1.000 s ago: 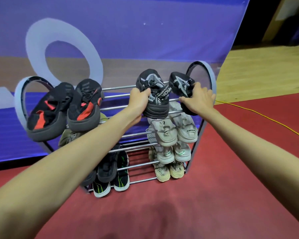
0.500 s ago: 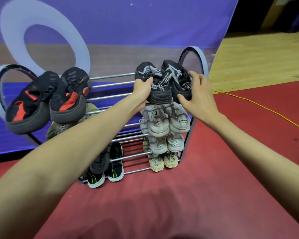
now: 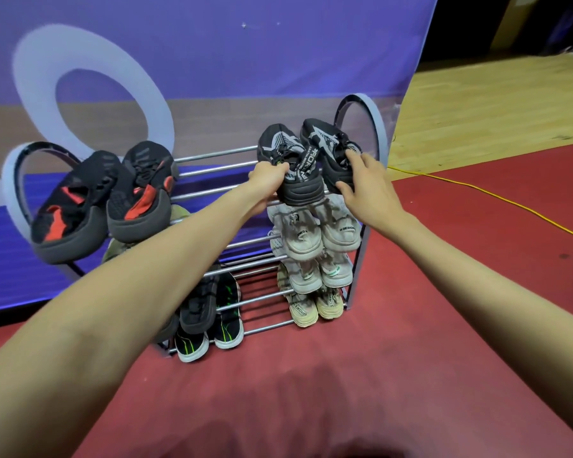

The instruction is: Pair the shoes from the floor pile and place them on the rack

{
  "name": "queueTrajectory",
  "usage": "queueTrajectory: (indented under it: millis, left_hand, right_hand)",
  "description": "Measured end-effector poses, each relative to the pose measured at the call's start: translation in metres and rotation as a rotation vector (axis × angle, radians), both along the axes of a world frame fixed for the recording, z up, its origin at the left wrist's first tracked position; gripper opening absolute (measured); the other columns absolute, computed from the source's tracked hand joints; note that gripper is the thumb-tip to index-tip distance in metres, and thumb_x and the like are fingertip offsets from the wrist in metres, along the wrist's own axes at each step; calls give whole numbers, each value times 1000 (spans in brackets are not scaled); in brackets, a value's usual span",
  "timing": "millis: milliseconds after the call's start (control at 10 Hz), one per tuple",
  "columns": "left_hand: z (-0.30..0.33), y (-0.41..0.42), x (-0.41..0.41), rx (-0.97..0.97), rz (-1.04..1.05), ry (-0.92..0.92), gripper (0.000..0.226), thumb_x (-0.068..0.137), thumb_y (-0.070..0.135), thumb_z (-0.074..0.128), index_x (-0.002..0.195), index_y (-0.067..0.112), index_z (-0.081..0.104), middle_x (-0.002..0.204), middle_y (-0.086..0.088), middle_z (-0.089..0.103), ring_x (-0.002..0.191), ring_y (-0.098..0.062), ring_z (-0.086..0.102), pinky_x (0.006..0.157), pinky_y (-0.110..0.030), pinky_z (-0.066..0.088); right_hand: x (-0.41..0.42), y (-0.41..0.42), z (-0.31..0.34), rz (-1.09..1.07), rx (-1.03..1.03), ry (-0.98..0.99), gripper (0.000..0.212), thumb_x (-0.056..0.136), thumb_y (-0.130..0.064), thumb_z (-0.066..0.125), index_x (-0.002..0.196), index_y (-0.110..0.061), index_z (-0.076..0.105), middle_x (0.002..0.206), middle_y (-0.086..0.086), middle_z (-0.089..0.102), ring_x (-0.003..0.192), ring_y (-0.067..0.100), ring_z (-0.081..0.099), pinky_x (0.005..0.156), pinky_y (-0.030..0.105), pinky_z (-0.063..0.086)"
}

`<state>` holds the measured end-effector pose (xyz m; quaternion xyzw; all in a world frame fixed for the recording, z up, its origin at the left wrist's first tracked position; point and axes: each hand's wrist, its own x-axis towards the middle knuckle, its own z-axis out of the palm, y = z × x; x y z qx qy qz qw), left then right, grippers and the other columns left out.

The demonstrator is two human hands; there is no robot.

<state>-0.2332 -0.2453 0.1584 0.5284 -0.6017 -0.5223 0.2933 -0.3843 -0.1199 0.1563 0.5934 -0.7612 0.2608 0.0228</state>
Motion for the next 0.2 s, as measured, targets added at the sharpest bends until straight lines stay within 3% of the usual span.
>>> queueTrajectory:
  millis: [100,200]
  left_hand:
    - [3,6,8,-13,-14,-63,44,70,40,52,100,12,66,119,-12,63,99,-27,60,80,-33,48]
    - [16,36,19,-172,37,-120,15,80,27,49,70,17,55,84,-6,52,79,-27,46,69,-32,38]
  right_hand:
    - [4,7,2,16,40,-8,61,92,-21,55,145,-5,28,133,23,44,125,42,40,102,48,38]
    - [15,24,7,24,7,-14,61,92,-20,55,145,-3,30,134,23,45,128,40,40,104,46,38]
